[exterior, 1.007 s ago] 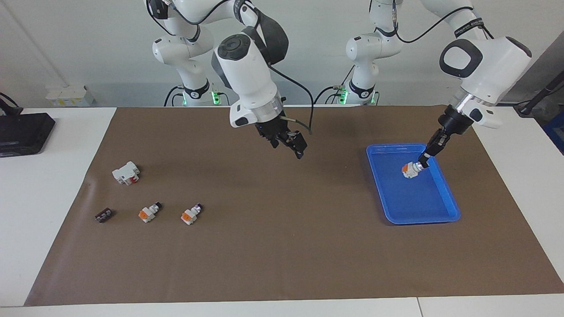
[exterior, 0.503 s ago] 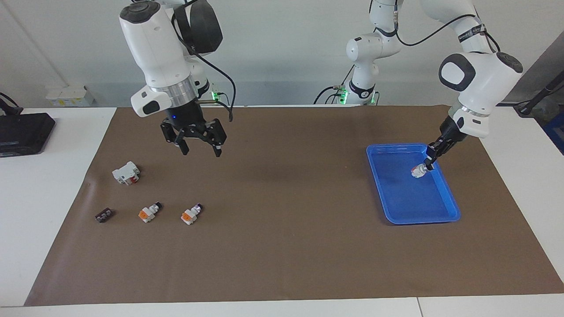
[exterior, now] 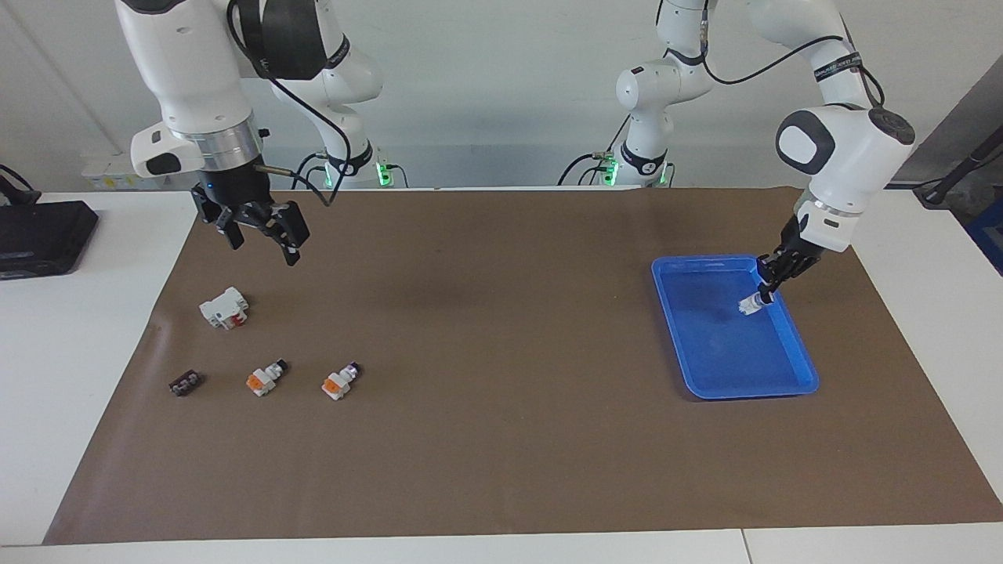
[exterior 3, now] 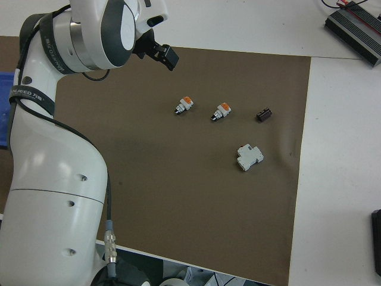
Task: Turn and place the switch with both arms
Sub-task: 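Lower the switch into the blue tray and open the left gripper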
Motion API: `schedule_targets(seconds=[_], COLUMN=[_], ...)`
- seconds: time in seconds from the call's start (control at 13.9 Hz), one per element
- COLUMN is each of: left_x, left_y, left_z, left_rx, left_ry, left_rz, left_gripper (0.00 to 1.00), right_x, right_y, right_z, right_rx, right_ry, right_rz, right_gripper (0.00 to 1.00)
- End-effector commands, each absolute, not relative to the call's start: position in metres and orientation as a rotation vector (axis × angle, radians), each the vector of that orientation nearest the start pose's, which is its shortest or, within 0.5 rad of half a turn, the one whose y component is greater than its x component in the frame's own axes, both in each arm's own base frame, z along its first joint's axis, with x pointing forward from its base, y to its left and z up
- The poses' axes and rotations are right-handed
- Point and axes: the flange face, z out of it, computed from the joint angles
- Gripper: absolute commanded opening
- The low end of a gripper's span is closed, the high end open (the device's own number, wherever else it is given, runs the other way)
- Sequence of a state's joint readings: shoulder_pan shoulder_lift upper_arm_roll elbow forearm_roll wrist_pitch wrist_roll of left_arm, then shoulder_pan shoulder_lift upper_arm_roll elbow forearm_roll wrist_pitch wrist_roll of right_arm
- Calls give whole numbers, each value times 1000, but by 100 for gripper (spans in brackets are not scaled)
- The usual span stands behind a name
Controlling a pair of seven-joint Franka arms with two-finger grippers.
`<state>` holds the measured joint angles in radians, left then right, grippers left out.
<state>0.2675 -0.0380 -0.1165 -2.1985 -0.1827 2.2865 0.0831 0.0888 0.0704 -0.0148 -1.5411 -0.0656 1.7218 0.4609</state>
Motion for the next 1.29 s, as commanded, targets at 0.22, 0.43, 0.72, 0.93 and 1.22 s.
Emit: schedule_targets(seconds=[0.22, 0.43, 0.72, 0.93, 1.22], left_x=[511, 504, 496, 492, 503], left_y=[109, 112, 121, 123, 118], left_z=[392, 384, 379, 373, 381], left_rx=[-3208, -3192, -3182, -3184, -3186], left_ry=[-50, 24, 92, 113, 131], left_rz=[-272, -293, -288, -273, -284], left_gripper=[0, 0, 0, 0, 48], right_x=[567, 565, 558, 560, 554], right_y=[31, 29, 18, 9, 6], right_z=[601, 601, 597, 610, 607], right_rx=[-3118, -3125, -3172, -3175, -3166], right_ry=[622, 573, 316, 232, 210], right_rz=[-152, -170, -138, -120, -53], right_gripper=[100, 100, 100, 100, 100])
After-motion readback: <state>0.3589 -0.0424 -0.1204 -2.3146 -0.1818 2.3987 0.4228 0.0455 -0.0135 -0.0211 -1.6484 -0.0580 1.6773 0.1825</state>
